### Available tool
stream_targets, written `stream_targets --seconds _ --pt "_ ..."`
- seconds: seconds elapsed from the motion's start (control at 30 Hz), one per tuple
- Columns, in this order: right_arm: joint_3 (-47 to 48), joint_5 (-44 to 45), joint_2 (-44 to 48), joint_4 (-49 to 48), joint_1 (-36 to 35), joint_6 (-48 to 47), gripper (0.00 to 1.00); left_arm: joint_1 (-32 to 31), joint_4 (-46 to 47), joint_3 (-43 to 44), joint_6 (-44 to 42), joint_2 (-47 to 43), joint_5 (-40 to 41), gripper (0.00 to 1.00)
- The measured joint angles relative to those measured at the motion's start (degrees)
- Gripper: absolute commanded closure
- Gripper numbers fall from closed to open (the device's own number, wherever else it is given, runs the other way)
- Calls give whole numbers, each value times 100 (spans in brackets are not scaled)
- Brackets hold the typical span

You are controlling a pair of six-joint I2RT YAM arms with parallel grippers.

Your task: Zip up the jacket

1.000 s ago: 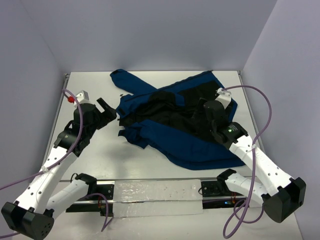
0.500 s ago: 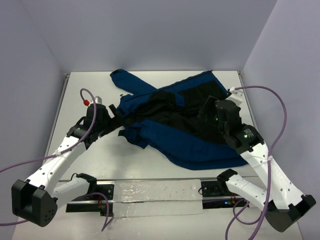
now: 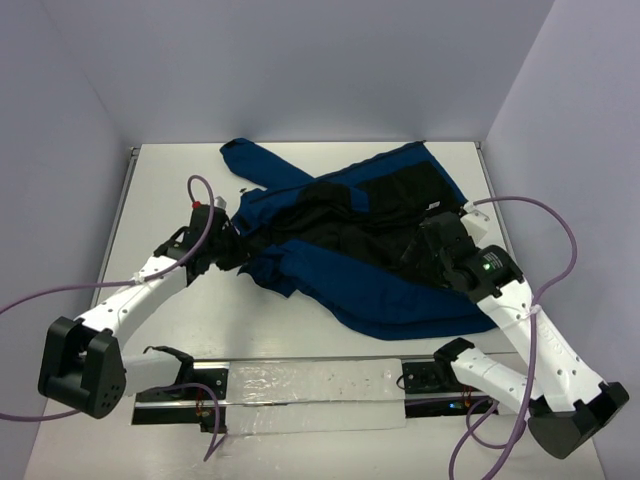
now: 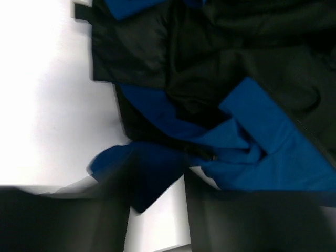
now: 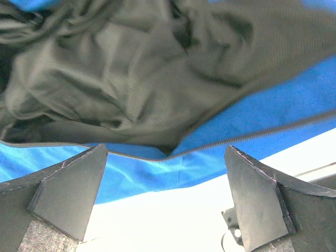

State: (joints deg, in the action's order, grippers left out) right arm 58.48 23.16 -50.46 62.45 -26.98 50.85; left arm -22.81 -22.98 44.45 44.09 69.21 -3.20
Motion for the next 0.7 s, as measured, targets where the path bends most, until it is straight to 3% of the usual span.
stream_targets --seconds 0.03,0.3,0.43,0.53,0.57,0.6,0.63,0.7 --pt "0 -34 -52 98 0 141 0 -1 24 -1 22 63 -60 100" --pt "-211 -224 -211 744 41 1198 0 -2 -289 691 -78 640 -84 100" --pt "-884 -618 -67 711 126 1641 0 1 -347 1105 -127 668 27 100" --pt "-1682 -1145 117 153 184 1879 4 7 -375 1323 -127 706 123 100" --pt "-1929 -1309 121 -56 193 1933 13 11 -383 1387 -127 736 143 100" --pt "-2108 -1441 69 -262 200 1966 37 14 -385 1444 -127 773 149 100" --pt "-2236 -1546 -39 -486 206 1987 53 18 -395 1509 -129 823 152 100" --pt "-2284 -1629 -344 -884 210 1949 96 24 -397 1620 -133 916 170 100"
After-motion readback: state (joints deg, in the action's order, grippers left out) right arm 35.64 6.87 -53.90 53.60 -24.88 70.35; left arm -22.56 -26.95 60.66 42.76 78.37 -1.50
